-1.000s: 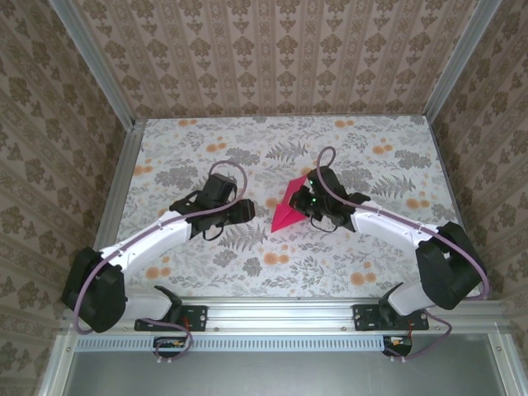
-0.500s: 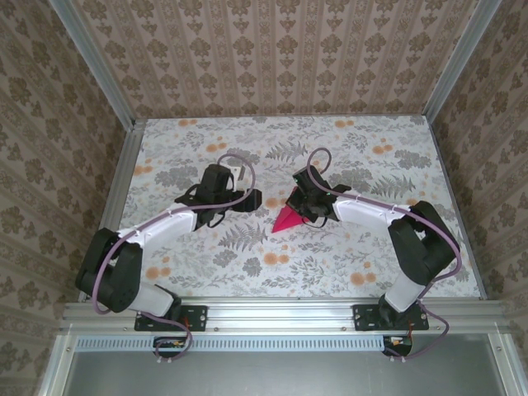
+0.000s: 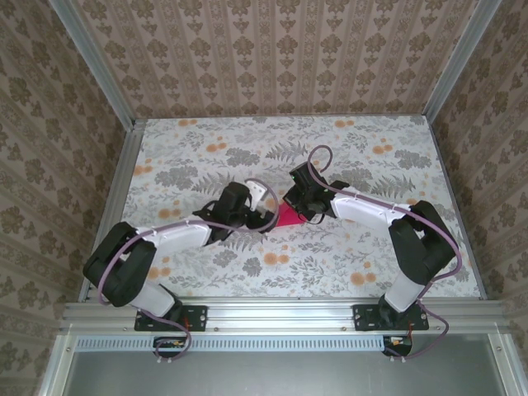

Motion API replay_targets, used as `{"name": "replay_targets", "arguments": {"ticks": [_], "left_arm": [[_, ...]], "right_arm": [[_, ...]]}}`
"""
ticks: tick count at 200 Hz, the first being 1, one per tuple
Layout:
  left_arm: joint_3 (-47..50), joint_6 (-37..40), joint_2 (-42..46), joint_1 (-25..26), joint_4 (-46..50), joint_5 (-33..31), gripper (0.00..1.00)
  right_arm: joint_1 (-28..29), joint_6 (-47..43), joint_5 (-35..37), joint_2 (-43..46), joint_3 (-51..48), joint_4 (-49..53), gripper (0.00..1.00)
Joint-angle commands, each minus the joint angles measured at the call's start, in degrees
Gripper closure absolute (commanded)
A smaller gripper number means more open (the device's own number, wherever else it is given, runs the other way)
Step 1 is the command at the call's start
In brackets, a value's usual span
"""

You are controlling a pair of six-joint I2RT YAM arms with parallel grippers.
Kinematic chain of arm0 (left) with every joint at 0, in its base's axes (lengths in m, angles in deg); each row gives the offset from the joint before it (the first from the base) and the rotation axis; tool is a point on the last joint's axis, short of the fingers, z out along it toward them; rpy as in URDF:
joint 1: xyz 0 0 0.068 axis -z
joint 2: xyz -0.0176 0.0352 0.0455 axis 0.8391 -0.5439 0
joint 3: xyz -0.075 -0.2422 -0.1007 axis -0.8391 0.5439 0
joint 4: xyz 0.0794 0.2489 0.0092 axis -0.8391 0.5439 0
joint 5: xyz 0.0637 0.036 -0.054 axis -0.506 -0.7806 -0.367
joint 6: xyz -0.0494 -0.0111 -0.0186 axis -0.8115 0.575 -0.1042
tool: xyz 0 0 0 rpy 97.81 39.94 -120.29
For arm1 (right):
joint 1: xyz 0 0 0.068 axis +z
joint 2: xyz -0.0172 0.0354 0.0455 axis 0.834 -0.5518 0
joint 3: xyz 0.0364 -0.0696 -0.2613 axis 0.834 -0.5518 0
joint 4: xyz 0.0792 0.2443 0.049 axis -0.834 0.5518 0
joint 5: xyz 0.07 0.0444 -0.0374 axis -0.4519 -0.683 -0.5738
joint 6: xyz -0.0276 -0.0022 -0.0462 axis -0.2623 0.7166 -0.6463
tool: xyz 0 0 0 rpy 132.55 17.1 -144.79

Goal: Fold a paper plane with a square sheet of paper (pick it up from the middle)
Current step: Fourth fold the wing at the center of the table.

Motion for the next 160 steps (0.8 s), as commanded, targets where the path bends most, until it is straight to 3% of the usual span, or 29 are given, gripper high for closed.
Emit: {"name": "replay_targets", "arguments": {"ticks": [1, 40, 101, 160], "left_arm": [[4.12, 4.18, 2.15, 1.18, -6.58, -0.26, 0.07], [10.05, 7.25, 3.23, 1.96, -15.08, 2.30, 0.16], [11.23, 9.76, 2.37, 2.90, -20.56, 0.70, 0.34], [10.53, 11.79, -2.93, 3.56, -25.87, 1.55, 0.41]], "right_arm": [[-0.42, -0.01, -1.35, -1.63, -0.27, -1.01, 1.00], [-0.30, -0.16, -3.84, -2.04, -1.77, -5.49, 1.00], [-0.43, -0.60, -4.40, -0.54, -1.18, -2.57, 1.00], [-0.42, 1.47, -8.64, 0.41, -2.96, -3.48, 1.00]]}}
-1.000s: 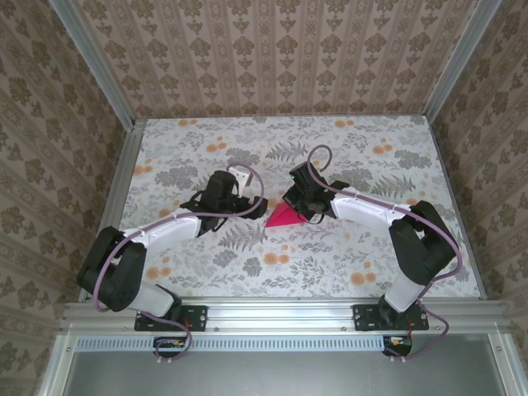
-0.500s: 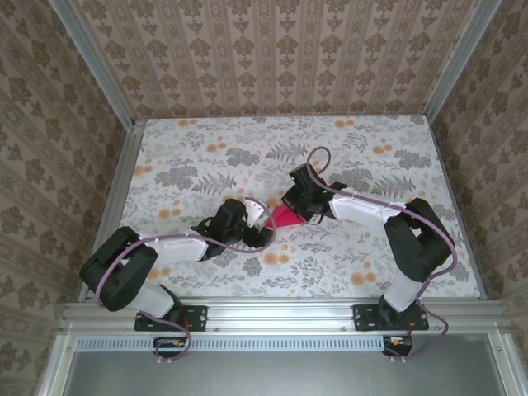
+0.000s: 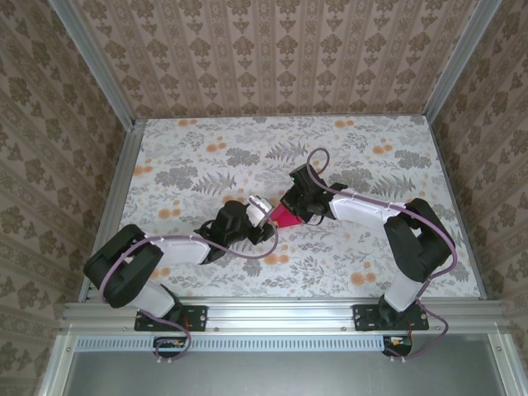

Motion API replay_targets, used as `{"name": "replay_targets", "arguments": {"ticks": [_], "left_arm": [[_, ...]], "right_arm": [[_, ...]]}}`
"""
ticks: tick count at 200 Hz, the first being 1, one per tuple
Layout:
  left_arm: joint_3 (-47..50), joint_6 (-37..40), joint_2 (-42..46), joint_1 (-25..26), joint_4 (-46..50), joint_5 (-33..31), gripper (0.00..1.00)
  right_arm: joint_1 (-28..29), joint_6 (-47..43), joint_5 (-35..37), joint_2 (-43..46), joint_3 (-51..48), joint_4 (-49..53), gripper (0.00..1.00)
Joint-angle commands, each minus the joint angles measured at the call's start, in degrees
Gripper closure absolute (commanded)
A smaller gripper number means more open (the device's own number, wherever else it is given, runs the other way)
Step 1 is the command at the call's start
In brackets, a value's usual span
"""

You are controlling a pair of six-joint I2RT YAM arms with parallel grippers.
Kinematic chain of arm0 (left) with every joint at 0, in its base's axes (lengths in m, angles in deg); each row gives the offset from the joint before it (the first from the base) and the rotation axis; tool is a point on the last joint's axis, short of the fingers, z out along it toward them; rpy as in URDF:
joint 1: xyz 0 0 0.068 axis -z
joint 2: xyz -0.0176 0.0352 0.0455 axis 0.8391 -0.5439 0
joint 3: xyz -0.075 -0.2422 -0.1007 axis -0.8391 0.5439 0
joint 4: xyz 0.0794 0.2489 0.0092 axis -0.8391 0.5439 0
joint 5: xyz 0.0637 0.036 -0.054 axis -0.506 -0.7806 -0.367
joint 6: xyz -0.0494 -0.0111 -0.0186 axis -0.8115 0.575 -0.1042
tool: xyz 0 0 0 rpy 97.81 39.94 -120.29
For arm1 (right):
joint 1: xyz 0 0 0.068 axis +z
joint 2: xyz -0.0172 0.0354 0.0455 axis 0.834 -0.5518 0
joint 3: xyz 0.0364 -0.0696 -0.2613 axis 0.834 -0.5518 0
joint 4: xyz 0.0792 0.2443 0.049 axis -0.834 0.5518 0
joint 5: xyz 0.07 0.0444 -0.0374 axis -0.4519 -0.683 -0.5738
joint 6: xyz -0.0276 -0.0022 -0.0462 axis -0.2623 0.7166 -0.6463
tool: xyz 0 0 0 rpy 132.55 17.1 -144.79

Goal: Fold a paper plane with a square sheet of paper (pick it up from the middle)
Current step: Fourth fold the wing at the center of the table.

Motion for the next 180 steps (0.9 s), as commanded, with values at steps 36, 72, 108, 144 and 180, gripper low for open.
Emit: {"name": "replay_targets", "arguments": {"ticks": [36, 72, 108, 144, 180], "left_arm": [[-2.34, 3.29, -5.50, 0.73, -4.80, 3.26, 0.44], [-3.41, 3.43, -7.73, 1.01, -5.78, 2.63, 0.50], [-3.92, 3.03, -8.83, 1.00, -6.45, 2.72, 0.57], [-4.03, 2.73, -9.71, 1.01, -6.99, 2.22, 0.69], [-3.87, 2.64, -10.37, 1.00, -7.01, 1.94, 0.78]], "right_arm": [[-0.37, 1.64, -3.57, 2.28, -1.91, 0.81, 0.99], [-0.60, 2.05, -4.33, 2.20, -2.00, 0.12, 0.98], [-0.93, 3.11, -5.29, 2.00, -2.66, -1.22, 0.95], [-1.23, 4.27, -6.87, 1.97, -3.16, -3.08, 0.87], [-3.10, 3.45, -7.11, 3.59, -4.97, -3.49, 0.71]]}}
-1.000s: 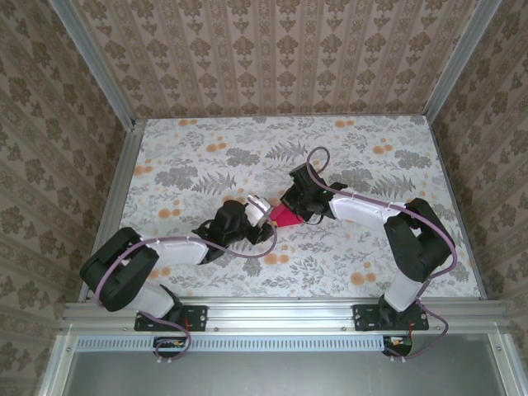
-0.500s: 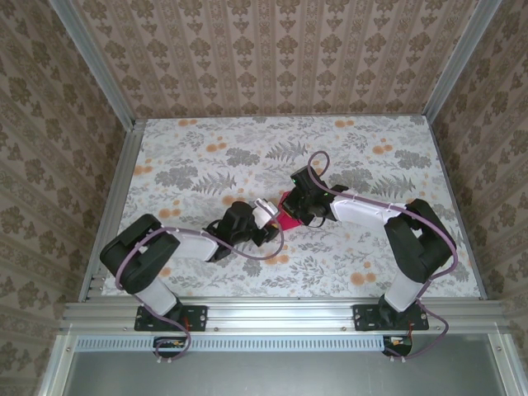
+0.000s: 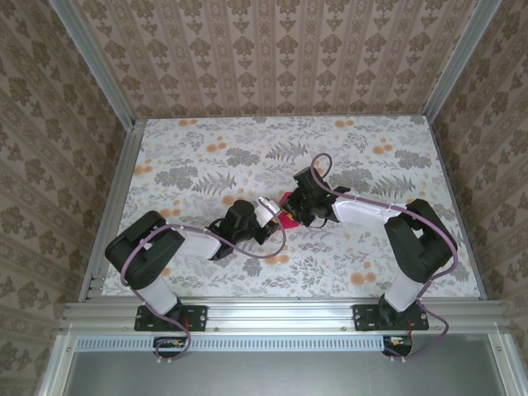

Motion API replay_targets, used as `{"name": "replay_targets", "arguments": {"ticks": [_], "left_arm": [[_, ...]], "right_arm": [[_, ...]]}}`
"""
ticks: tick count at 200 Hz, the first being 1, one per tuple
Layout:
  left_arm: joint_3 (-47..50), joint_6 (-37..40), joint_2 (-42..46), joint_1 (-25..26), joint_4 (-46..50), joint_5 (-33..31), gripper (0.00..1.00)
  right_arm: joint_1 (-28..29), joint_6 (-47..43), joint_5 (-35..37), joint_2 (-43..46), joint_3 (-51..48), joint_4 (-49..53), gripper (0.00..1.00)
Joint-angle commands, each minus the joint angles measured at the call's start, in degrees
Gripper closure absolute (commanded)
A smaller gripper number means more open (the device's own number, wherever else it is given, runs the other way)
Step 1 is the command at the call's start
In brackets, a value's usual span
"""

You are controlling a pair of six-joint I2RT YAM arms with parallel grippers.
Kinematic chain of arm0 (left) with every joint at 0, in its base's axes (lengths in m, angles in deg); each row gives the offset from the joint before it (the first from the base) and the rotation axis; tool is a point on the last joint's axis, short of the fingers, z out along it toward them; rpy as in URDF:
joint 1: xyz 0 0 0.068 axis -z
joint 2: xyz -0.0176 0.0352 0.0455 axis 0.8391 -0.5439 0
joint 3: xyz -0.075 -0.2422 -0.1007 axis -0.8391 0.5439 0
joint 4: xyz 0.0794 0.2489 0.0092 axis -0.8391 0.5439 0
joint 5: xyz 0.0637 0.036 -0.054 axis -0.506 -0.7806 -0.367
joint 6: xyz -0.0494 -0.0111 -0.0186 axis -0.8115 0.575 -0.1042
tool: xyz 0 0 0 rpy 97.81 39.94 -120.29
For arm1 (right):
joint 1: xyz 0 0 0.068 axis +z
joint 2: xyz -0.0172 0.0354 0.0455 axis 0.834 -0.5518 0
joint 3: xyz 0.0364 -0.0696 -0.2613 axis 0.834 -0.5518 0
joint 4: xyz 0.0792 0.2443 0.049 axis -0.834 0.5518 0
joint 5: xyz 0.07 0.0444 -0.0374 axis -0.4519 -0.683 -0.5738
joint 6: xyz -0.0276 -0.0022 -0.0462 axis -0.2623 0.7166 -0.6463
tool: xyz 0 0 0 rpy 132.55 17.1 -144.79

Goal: Fold a paper plane with a square sheet of paper (pick it up from the middle)
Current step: Fourth fold the wing at the center of the table.

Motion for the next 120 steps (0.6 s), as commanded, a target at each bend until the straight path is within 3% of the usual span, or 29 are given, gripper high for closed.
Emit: {"name": "replay_targets", "arguments": {"ticks": [1, 68, 120], "left_arm": [[-0.92, 0.34, -1.47, 0.44, -1.76, 0.25, 0.79], [-0.77, -1.32, -1.80, 0.32, 0.08, 1.36, 0.83], [0.33, -13.88, -0.58, -0.56, 0.83, 0.66, 0.86]], "right_arm": [[-1.57, 0.45, -1.95, 2.70, -1.55, -0.71, 0.70], [-6.65, -11.15, -8.84, 3.72, -2.70, -7.14, 0.45], [-7.85, -22.23, -11.96, 5.80, -9.38, -15.69, 0.41]]}}
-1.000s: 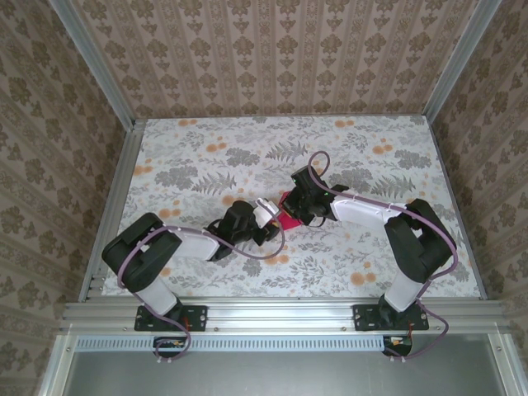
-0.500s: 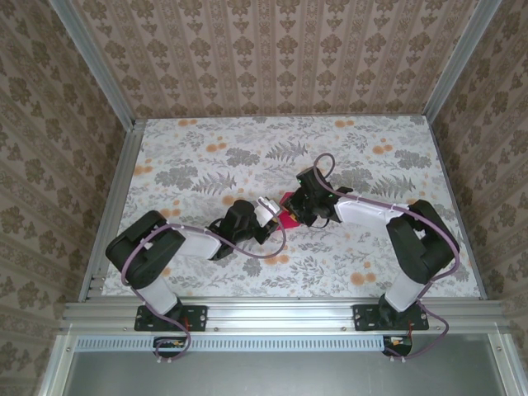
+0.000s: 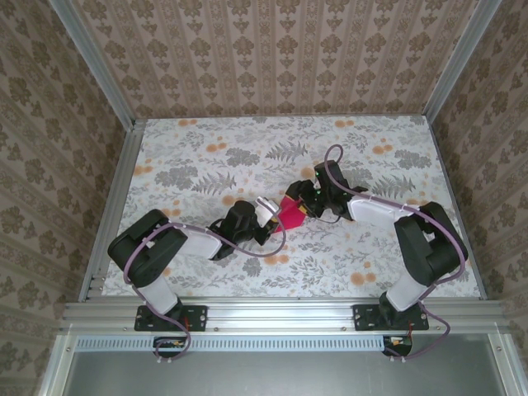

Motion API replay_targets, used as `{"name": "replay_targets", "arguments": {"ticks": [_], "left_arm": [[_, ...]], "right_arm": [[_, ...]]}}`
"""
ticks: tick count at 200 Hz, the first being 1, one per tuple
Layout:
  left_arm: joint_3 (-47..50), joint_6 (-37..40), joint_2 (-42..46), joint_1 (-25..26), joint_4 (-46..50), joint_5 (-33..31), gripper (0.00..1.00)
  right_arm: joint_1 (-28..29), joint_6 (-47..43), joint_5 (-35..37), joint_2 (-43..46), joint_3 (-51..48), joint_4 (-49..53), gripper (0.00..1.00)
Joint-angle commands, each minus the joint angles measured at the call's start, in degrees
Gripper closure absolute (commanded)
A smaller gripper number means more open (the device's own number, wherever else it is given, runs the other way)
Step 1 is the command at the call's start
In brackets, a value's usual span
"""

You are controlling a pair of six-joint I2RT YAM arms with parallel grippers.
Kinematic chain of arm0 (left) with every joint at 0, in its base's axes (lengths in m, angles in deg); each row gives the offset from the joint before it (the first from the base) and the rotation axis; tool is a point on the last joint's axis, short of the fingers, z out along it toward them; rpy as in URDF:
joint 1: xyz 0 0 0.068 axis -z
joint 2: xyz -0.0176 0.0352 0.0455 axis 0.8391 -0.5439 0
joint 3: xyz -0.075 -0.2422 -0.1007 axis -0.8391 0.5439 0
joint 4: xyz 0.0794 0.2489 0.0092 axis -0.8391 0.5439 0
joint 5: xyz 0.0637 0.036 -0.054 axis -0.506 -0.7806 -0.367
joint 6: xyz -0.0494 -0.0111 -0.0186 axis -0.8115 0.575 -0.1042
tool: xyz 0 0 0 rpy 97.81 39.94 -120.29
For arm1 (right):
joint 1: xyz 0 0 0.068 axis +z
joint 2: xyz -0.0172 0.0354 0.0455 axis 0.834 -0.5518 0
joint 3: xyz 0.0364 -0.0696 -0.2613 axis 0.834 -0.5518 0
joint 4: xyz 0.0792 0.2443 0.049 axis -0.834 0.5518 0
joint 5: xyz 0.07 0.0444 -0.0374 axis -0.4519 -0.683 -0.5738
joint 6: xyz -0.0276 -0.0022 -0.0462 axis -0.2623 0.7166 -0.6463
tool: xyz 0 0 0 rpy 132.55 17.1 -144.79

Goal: Fold a paper plane with a square sheet of paper (pick it up from the middle)
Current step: Fourth fold the wing at the center of the table.

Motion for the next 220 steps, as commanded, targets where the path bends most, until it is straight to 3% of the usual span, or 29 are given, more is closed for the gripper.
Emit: {"name": "replay_targets", "arguments": {"ticks": [1, 30, 71, 171, 220], "left_arm": [[0.38, -8.64, 0.68, -0.48, 0.75, 0.66, 0.86], [1.59, -16.26, 1.52, -0.60, 0.04, 0.28, 0.86], [3.06, -21.08, 0.41, -0.60, -2.99, 0.31, 0.86], [-0.92, -23.27, -1.78, -1.60, 2.38, 7.07, 0.87], [-2.52, -22.77, -2.80, -1.66, 4.65, 9.21, 0.88]], "right_arm": [[-0.33, -7.29, -2.81, 2.47, -3.65, -4.88, 0.41], [-0.17, -8.30, -3.99, 2.29, -5.71, -6.53, 0.42], [0.66, -8.06, -5.28, -0.98, -4.90, -7.02, 0.49], [0.98, -12.89, -8.84, -5.76, -2.58, -8.54, 0.54], [0.74, -13.37, -12.39, -6.66, -5.27, -15.74, 0.54]]}}
